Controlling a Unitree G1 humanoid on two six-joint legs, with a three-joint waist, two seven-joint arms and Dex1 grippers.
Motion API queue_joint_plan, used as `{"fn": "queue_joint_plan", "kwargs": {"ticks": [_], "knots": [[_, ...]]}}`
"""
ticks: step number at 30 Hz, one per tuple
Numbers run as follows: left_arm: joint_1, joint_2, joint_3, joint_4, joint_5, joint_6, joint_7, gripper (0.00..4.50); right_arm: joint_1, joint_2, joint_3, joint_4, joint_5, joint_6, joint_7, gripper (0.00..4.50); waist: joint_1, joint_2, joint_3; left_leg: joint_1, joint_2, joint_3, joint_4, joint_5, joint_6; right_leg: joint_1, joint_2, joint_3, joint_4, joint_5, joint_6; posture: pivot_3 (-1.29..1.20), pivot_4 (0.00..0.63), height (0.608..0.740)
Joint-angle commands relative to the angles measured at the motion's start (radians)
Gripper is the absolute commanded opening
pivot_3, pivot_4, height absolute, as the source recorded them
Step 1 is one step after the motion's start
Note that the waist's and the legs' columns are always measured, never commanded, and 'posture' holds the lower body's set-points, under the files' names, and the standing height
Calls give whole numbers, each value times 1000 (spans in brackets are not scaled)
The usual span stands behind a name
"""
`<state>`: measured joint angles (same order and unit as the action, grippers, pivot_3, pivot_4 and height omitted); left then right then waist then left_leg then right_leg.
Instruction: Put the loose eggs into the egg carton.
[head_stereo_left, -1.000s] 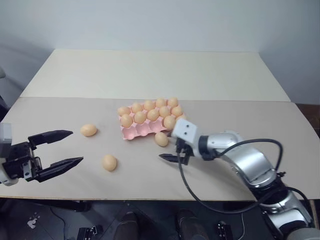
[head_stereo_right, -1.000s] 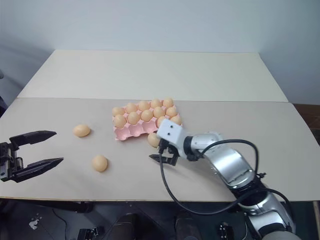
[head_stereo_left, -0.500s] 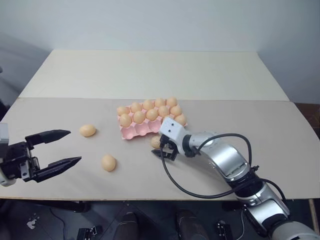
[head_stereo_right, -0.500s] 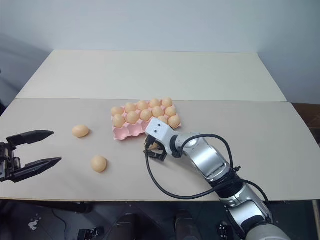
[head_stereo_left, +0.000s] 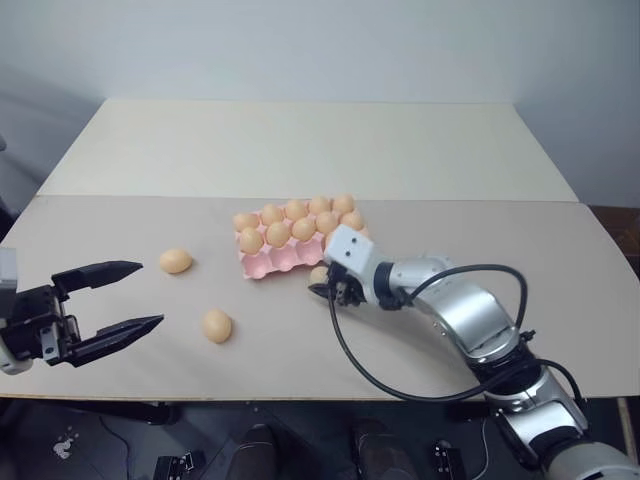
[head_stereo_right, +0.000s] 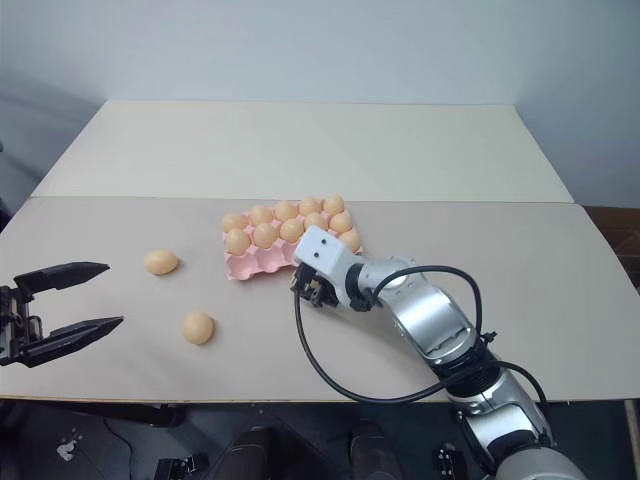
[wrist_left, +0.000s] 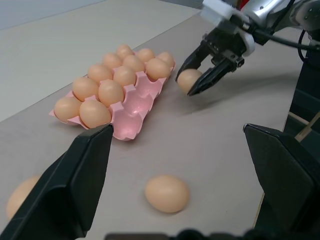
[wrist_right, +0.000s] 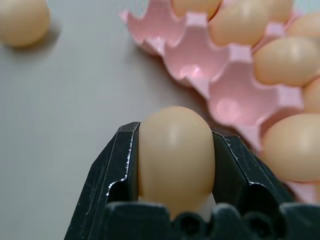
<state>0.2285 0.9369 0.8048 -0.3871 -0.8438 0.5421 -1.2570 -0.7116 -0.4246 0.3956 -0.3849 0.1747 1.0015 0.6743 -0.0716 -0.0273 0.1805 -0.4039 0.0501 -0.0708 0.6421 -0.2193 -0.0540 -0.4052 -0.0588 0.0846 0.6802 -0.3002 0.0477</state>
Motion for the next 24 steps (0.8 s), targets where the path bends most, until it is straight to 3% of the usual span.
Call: {"fn": "queue_joint_plan", "kwargs": {"ticks": [1, 7, 12, 13, 19, 24], "knots": [[-13, 8, 26, -11, -9, -17, 6, 4500, -60, 32, -4, 39, -20, -60, -22, 1907, -2, 0, 0, 0, 0, 0, 0, 0, 0, 0, 0, 0, 0, 0, 0, 0, 150, 740], [-11, 2, 34, -16, -14, -16, 11, 4500, -149, 140, 24, 310, -117, -210, -108, 1907, 0, 0, 0, 0, 0, 0, -1, 0, 0, -1, 0, 0, 0, 0, 0, 0, 150, 740], [1, -2, 47, -25, -15, -16, 15, 4500, -157, 167, 26, 375, -151, -266, -109, 1907, 1, 0, 0, -1, 0, 0, -1, 0, 0, -1, -1, 0, 0, 0, -1, 0, 150, 740], [2, -2, 48, -26, -16, -16, 15, 4500, -156, 167, 27, 376, -154, -271, -104, 2517, 1, 0, 0, -1, 0, 0, -1, 0, 0, -1, 0, 0, 0, 0, -1, 0, 150, 740], [13, 1, 55, -23, -17, -15, 11, 4500, -144, 142, -28, 250, -114, -197, -66, 4428, 1, 0, 0, -1, 0, 0, -1, 0, 0, -1, 0, 0, 0, 0, -1, 0, 150, 740], [22, 4, 53, -23, -15, -12, 8, 4500, -117, 77, -98, 96, -45, -129, -13, 4480, 2, 0, 0, -1, 0, 0, -1, 0, 0, -1, 0, 0, 0, 0, -1, 0, 150, 740]]}}
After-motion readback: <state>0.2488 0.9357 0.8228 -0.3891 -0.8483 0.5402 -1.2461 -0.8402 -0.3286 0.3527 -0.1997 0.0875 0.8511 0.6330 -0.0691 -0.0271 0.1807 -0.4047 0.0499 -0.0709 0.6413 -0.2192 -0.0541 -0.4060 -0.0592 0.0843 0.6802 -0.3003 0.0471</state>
